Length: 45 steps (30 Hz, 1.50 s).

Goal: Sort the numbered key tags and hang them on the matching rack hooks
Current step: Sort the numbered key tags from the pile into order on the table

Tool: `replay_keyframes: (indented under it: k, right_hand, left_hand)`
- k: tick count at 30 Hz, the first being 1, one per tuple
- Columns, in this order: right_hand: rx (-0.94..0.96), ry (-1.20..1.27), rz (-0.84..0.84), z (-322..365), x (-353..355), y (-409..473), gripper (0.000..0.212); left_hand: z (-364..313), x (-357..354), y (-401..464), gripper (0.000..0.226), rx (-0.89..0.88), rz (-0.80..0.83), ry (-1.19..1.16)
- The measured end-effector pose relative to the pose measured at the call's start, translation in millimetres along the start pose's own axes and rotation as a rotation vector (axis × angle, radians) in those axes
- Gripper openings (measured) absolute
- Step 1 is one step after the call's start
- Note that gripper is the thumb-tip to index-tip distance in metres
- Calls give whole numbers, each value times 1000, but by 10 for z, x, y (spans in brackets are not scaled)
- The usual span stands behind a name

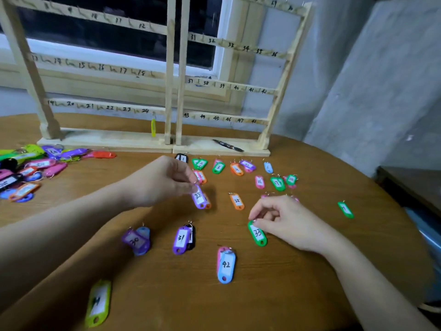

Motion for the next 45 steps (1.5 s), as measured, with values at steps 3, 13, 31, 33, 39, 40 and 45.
replay_keyframes:
  k: [3, 13, 31, 33, 39, 40, 45]
  right_hand:
    - [19, 21, -18, -35, 28, -51, 8]
    - [6, 84, -276, -516, 384, -406, 17]
    - [-186, 136, -507, -1485, 783, -1025, 12]
    - [-175, 144, -515, -1514, 797, -1050, 14]
    - [-185, 143, -508, -1612, 832, -1103, 13]
    - [-185, 150, -510, -1631, 848, -1117, 13]
    - [-171, 148, -524, -1627, 961, -1139, 13]
  left_hand:
    - [-40, -98, 162, 4, 17, -1, 83]
    - [-405, -590, 752, 5, -14, 73, 105]
    - [-1100, -1640, 1891, 9, -165, 197, 214]
    - [-1121, -1757, 2004, 9, -172, 208, 234]
    - [-1194, -1982, 2184, 9, -252, 254, 498]
    - [-1191, -1992, 2206, 5, -258, 256, 538]
    - [-1242, -1850, 2185, 7, -303, 153, 657]
Point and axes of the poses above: each hand's wrist, its own y-axis towards the middle knuckle, its own x-axis out of the back of the hand, z = x × y, the point moved 6 cm from there along y, towards the middle knuckle, and after that the axes turned 11 degrees about z, right-handed, at the moved point
